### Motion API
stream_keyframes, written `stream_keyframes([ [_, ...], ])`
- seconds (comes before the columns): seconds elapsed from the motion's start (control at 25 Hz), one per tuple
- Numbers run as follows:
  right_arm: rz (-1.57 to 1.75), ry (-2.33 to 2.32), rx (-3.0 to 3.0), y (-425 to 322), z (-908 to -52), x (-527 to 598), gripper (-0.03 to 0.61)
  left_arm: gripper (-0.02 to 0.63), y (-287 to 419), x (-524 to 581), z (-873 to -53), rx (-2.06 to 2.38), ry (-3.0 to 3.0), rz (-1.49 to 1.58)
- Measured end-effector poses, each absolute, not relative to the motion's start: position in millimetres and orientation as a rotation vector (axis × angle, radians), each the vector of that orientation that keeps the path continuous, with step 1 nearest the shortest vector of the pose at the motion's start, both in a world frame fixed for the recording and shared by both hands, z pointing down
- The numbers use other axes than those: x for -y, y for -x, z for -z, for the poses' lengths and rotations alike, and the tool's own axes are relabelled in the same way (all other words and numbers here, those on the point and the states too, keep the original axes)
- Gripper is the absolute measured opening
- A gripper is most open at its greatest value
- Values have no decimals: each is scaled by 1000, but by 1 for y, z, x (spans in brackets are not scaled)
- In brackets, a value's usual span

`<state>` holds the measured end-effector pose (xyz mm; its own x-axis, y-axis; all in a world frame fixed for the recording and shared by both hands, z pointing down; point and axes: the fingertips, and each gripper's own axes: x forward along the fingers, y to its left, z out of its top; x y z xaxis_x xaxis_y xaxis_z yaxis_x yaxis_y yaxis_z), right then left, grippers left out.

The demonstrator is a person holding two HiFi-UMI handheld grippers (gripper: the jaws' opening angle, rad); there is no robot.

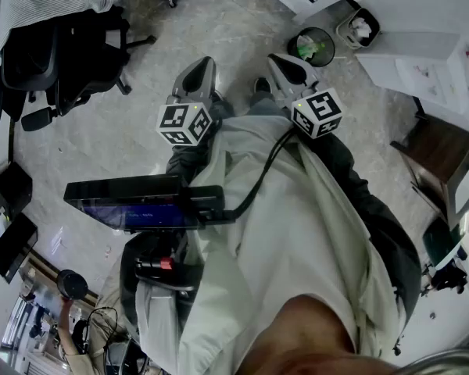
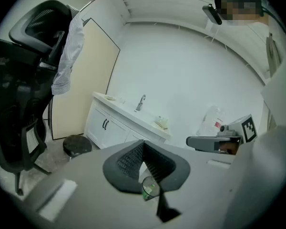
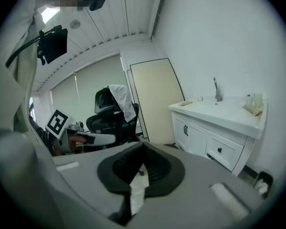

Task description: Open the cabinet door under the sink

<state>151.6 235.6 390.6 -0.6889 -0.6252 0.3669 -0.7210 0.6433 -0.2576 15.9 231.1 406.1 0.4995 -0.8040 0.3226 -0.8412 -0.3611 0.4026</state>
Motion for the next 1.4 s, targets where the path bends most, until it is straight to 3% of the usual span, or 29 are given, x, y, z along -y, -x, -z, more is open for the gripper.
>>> stream_keyframes([
  [0.64, -601, -1079, 2655, -148, -389, -232, -2, 6, -19, -225, -406, 1344, -2235, -94],
  [1.0, -512, -835, 2631, -136, -401, -242, -2, 6, -25, -229, -412, 1375, -2208, -135],
  [1.4, -536, -768, 2853, -168, -383, -220, -2, 6, -45, -225, -406, 1502, -2163, -138],
])
